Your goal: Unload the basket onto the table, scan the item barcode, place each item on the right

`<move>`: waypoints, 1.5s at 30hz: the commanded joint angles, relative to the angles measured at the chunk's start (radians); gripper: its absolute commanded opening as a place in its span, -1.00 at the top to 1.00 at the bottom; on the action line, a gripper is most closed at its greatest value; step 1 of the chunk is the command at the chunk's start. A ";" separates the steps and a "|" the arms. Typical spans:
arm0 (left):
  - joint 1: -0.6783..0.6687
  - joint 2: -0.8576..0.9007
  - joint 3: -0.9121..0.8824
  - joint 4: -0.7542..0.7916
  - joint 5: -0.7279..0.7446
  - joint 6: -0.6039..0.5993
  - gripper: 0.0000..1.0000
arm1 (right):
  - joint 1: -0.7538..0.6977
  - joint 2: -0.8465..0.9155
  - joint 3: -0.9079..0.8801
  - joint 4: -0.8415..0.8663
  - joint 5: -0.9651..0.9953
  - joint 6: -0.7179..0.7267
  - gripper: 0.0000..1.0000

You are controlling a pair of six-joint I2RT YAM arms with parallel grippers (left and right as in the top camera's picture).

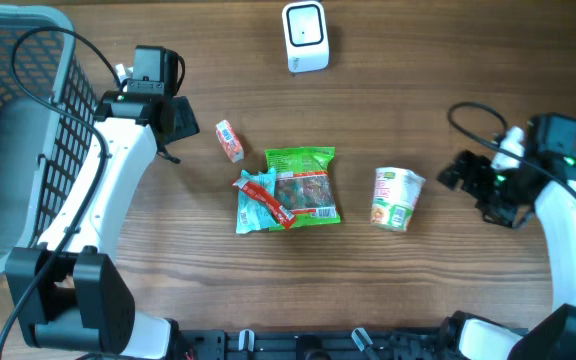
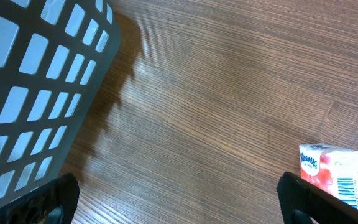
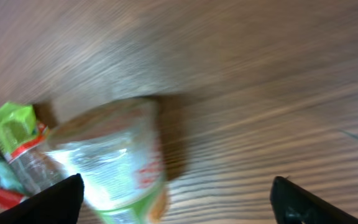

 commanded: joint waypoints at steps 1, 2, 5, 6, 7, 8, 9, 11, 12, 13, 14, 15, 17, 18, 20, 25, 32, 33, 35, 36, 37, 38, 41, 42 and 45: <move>0.003 -0.005 -0.001 0.001 -0.013 0.012 -1.00 | -0.063 0.006 -0.090 0.036 -0.116 -0.042 -0.64; 0.003 -0.006 -0.001 0.001 -0.013 0.012 -1.00 | -0.056 0.006 -0.109 0.050 -0.127 -0.042 -0.64; 0.003 -0.006 -0.001 0.001 -0.013 0.012 -1.00 | -0.011 0.007 -0.185 0.133 -0.160 -0.042 -0.64; 0.003 -0.006 -0.001 0.001 -0.013 0.012 -1.00 | 0.006 0.007 -0.204 0.159 -0.193 -0.048 -0.65; 0.003 -0.005 -0.001 0.001 -0.013 0.012 -1.00 | 0.025 0.007 -0.220 0.183 -0.227 -0.066 -0.64; 0.003 -0.006 -0.001 0.001 -0.013 0.012 -1.00 | 0.039 0.007 -0.225 0.189 -0.237 -0.068 -0.64; 0.003 -0.006 -0.001 0.001 -0.013 0.012 -1.00 | 0.049 0.007 -0.226 0.190 -0.237 -0.068 -0.64; 0.003 -0.006 -0.001 0.001 -0.013 0.012 -1.00 | 0.057 0.008 -0.226 0.196 -0.237 -0.068 -0.58; 0.003 -0.006 -0.001 0.001 -0.013 0.012 -1.00 | 0.058 0.008 -0.227 0.201 -0.237 -0.068 -0.55; 0.003 -0.006 -0.001 0.001 -0.013 0.012 -1.00 | 0.058 0.008 -0.229 0.204 -0.237 -0.068 -0.55; 0.003 -0.006 -0.001 0.001 -0.013 0.012 -1.00 | 0.059 0.008 -0.233 0.212 -0.238 -0.068 -0.55; 0.003 -0.006 -0.001 0.001 -0.013 0.012 -1.00 | 0.059 0.008 -0.239 0.221 -0.240 -0.068 -0.55; 0.003 -0.006 -0.001 0.001 -0.013 0.012 -1.00 | 0.059 0.008 -0.287 0.289 -0.329 -0.084 -0.54; 0.003 -0.006 -0.001 0.001 -0.013 0.012 -1.00 | 0.059 0.008 -0.299 0.311 -0.367 -0.100 -0.55; 0.003 -0.005 -0.001 0.001 -0.013 0.012 -1.00 | 0.059 0.008 -0.309 0.325 -0.396 -0.120 -0.55; 0.003 -0.006 -0.001 0.001 -0.013 0.012 -1.00 | 0.059 0.008 -0.309 0.327 -0.431 -0.175 -0.55; 0.003 -0.006 -0.001 0.001 -0.013 0.012 -1.00 | 0.059 0.010 -0.309 0.354 -0.431 -0.198 -0.55; 0.003 -0.006 -0.001 0.001 -0.013 0.012 -1.00 | 0.059 0.011 -0.309 0.357 -0.431 -0.199 -0.55; 0.003 -0.006 -0.001 0.001 -0.013 0.012 -1.00 | 0.059 0.017 -0.309 0.357 -0.431 -0.199 -0.55; 0.003 -0.006 -0.001 0.001 -0.013 0.012 -1.00 | 0.059 0.017 -0.309 0.357 -0.431 -0.199 -0.55; 0.003 -0.006 -0.001 0.001 -0.013 0.012 -1.00 | 0.059 0.017 -0.309 0.357 -0.427 -0.202 -0.56; 0.003 -0.006 -0.001 0.001 -0.013 0.012 -1.00 | 0.059 0.017 -0.309 0.361 -0.421 -0.202 -0.55; 0.003 -0.006 -0.001 0.001 -0.013 0.012 -1.00 | 0.059 0.017 -0.309 0.375 -0.419 -0.201 -0.55; 0.003 -0.006 -0.001 0.001 -0.013 0.012 -1.00 | 0.059 0.017 -0.309 0.377 -0.419 -0.202 -0.55; 0.003 -0.005 -0.001 0.001 -0.013 0.012 -1.00 | 0.059 0.018 -0.327 0.409 -0.420 -0.197 -0.53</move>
